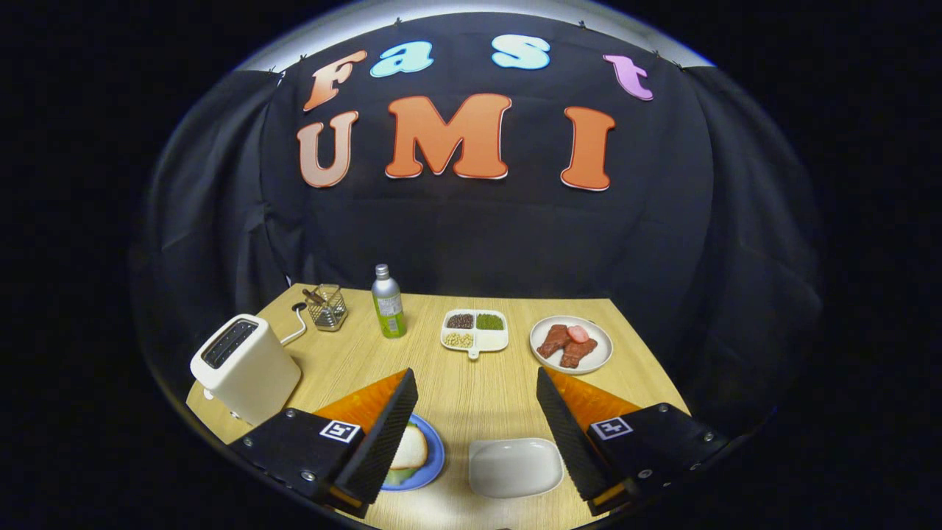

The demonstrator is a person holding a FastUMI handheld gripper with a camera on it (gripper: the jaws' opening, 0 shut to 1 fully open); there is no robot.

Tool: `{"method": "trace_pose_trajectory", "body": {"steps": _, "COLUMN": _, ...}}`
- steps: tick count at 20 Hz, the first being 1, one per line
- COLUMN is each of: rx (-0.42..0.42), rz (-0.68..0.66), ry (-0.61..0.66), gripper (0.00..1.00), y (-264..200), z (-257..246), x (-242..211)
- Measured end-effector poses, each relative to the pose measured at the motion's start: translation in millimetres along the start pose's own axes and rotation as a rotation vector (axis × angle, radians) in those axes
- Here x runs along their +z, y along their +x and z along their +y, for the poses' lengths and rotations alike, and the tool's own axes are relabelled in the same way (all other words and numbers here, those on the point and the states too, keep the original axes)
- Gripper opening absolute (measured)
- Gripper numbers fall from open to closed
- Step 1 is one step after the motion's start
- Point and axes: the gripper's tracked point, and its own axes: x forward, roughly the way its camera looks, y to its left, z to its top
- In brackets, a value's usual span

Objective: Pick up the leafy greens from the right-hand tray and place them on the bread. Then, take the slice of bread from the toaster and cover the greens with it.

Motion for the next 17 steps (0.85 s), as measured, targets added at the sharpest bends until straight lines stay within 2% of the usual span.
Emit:
{"method": "trace_pose_trajectory", "body": {"steps": 6, "rx": -0.04, "rz": -0.104, "ry": 0.017, "gripper": 0.97, "y": -12, "z": -16, "x": 35}}
{"method": "trace_pose_trajectory", "body": {"steps": 17, "rx": -0.017, "rz": -0.121, "ry": 0.028, "gripper": 0.98, "y": -16, "z": 7, "x": 38}}
